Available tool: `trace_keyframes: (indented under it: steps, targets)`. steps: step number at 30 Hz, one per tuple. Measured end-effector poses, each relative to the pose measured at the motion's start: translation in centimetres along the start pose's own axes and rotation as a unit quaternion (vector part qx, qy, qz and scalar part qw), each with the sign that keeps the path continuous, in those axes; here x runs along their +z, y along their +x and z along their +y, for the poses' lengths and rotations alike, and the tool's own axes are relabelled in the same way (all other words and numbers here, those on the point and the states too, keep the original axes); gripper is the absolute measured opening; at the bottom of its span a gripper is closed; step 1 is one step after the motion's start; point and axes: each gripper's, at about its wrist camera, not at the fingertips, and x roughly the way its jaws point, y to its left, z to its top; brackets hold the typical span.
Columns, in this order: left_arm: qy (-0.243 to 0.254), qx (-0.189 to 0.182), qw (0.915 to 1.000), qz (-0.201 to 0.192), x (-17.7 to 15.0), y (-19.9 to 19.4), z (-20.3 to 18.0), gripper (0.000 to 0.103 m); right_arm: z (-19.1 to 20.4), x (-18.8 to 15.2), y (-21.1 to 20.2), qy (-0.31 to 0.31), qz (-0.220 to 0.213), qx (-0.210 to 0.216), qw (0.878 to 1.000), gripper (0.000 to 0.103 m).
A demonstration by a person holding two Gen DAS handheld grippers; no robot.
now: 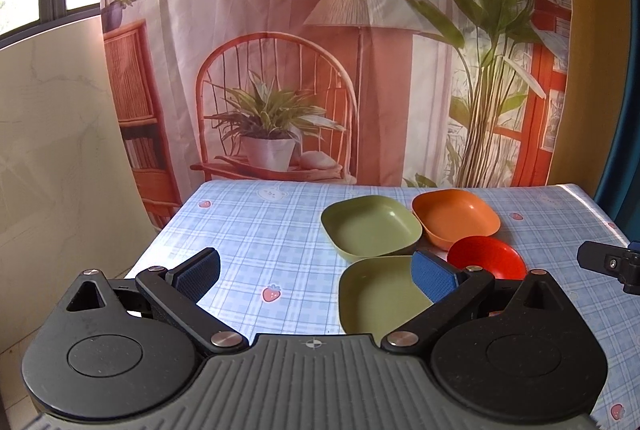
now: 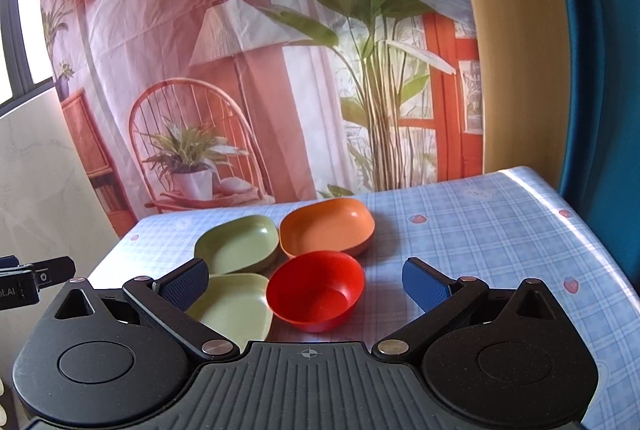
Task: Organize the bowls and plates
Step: 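Move the right gripper forward toward the red bowls beside the green plate, then close the right gripper on the rim of a red bowl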
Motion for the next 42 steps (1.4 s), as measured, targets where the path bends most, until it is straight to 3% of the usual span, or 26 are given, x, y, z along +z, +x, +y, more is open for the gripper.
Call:
trace_keyframes:
  steps: [9, 14, 17, 25, 29, 42]
  targets:
    - [-0.016, 0.003, 0.9992, 0.036, -2.6, 1.9, 1.8, 0.102, 0.7, -2.8, 1.6, -0.013, 0.037, 0.001, 0.999, 0.103]
    - [-0.015, -0.025, 0.9979, 0.059, -4.1, 3.0, 1.2, 0.101, 1.9, -4.4, 2.4, -0.036, 0.059, 0.02, 0.997, 0.101]
    - [-0.017, -0.041, 0.9964, 0.072, -4.9, 3.4, 0.9, 0.09, 2.3, -5.0, 2.9, -0.043, 0.077, 0.03, 0.996, 0.092]
    - [-0.031, -0.065, 0.9938, 0.084, -5.5, 4.1, 0.9, 0.08, 2.3, -5.3, 3.3, -0.043, 0.09, 0.028, 0.995, 0.081]
    - [-0.032, -0.098, 0.989, 0.106, -5.9, 4.5, 0.7, 0.053, 2.2, -5.3, 3.9, -0.046, 0.096, 0.034, 0.994, 0.074]
    - [-0.026, -0.115, 0.9871, 0.108, -5.8, 4.6, -0.1, 0.052, 1.1, -5.4, 3.9, -0.036, 0.103, 0.025, 0.994, 0.062]
